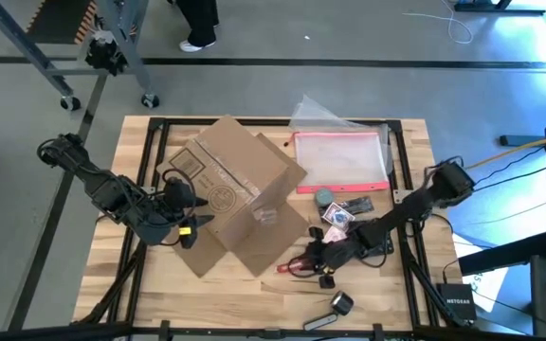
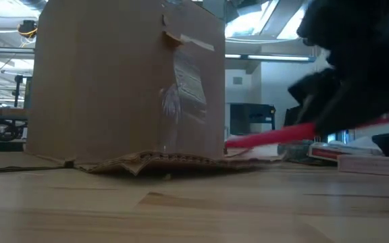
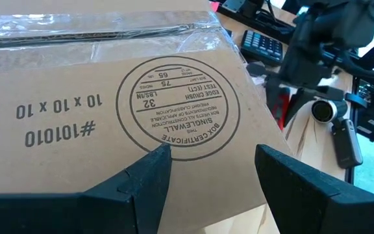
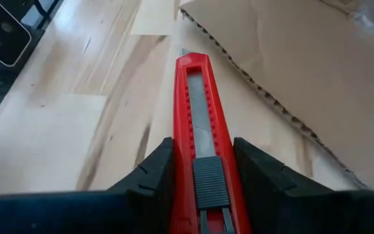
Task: Unpack boxes
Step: Break down box until it is fully flat
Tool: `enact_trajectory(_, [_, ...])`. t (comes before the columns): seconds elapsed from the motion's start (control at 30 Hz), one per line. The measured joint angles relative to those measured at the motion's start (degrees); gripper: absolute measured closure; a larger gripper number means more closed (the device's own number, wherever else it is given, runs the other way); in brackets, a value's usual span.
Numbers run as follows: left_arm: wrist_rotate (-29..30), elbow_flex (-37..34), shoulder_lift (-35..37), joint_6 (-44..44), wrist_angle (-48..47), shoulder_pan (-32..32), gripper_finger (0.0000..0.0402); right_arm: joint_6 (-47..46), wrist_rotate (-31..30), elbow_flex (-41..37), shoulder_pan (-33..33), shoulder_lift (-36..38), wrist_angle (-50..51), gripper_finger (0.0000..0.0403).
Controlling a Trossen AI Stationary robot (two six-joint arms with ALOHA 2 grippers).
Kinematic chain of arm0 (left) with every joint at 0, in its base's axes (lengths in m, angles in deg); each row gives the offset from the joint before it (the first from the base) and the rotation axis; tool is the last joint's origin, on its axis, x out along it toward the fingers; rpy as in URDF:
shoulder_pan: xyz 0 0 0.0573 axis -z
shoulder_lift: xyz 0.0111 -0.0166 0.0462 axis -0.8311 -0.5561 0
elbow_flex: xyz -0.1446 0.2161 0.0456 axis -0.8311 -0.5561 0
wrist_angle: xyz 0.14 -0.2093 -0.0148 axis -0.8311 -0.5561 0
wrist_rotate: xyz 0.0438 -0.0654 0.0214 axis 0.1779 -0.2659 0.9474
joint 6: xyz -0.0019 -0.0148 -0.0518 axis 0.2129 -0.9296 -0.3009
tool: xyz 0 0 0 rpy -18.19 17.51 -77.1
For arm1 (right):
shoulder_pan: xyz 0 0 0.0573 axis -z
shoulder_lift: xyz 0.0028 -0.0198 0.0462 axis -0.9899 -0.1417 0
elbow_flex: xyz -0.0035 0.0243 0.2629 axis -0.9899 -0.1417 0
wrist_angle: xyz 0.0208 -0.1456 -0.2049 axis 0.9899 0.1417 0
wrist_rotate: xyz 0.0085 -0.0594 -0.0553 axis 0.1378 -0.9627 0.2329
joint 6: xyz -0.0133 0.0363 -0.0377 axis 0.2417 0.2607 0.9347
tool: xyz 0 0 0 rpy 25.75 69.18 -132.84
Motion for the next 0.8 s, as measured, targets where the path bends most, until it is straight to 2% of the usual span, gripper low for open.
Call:
enact_trajectory(0.13, [-0.02,-0.01,0.0,1.27,-0.01,0.0,0.0183,0.01,0.0,5.14,0.02,1.56,9.12,0.0273])
enact_trajectory(0.33, [-1.12,-0.01,0.0,5.4,0.02,0.04,0.0183,-0.7,0.45,11.7,0.03,3.08,17.57,0.0272])
enact_trajectory(0.8, [-2.47,2.37,-0.02,18.65,-0.02,0.64,0.0183,-5.47,-2.61,20.84,0.1,5.5,23.85,0.0272])
